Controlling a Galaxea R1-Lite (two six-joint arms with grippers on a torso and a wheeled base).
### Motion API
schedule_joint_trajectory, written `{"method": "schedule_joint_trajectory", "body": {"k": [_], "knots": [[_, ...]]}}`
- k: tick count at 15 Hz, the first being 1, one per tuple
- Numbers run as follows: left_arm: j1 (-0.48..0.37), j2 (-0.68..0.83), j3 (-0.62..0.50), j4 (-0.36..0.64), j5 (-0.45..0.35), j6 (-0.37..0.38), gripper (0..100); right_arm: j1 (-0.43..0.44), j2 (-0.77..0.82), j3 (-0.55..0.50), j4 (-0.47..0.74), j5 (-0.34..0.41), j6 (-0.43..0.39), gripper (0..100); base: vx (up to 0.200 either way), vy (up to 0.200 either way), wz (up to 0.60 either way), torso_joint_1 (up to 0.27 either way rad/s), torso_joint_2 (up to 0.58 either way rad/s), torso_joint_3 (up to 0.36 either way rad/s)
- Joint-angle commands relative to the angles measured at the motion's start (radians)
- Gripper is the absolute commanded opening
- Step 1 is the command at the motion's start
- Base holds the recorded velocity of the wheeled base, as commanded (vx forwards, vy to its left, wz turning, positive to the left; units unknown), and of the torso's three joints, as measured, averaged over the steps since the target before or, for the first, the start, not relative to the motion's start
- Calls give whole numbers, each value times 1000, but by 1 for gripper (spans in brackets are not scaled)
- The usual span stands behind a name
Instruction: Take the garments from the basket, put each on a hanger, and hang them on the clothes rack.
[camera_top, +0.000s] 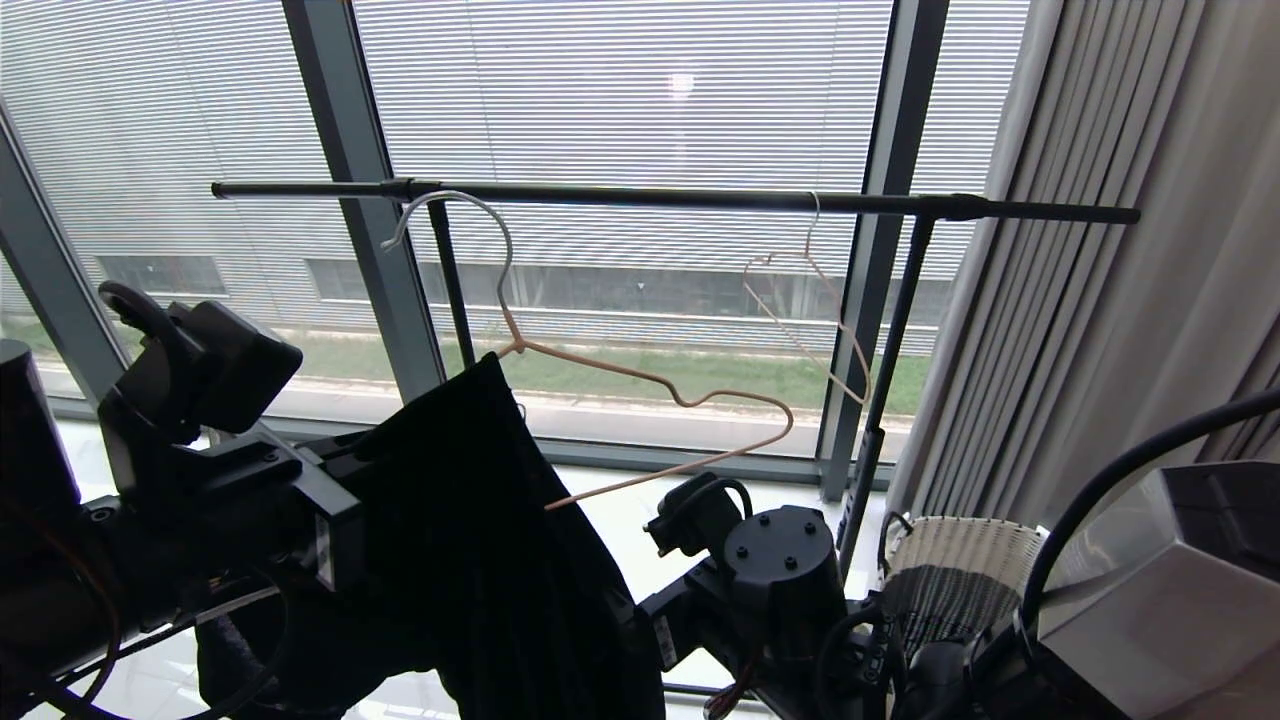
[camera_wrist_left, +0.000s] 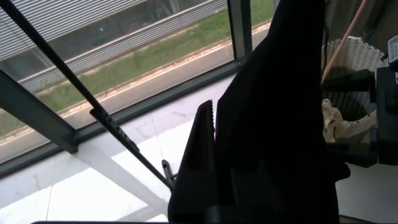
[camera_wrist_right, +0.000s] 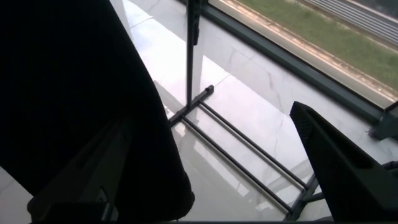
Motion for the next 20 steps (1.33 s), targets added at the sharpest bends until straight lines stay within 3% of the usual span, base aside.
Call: {"method": "schedule_joint_trajectory", "body": {"k": [1,10,17,18,20], "knots": [[0,6,-1,0,0,-1,0,1,4,3,-2,-9,-1,100,0,0,0,0,0,0],[2,18,-7,0,1,1,0,32,-37,1,-2,-14,-4,100,0,0,0,0,0,0],[-1,6,-13,-2,1,-1,0,26,46,12,-2,-26,-62,100,0,0,0,0,0,0],[0,5,-12,-2,1,-1,0,21,47,24,0,-39,-72,100,0,0,0,0,0,0],[14,3,-4,-2,24,1,0,-46,46,70,-2,-135,-102,100,0,0,0,0,0,0]]}}
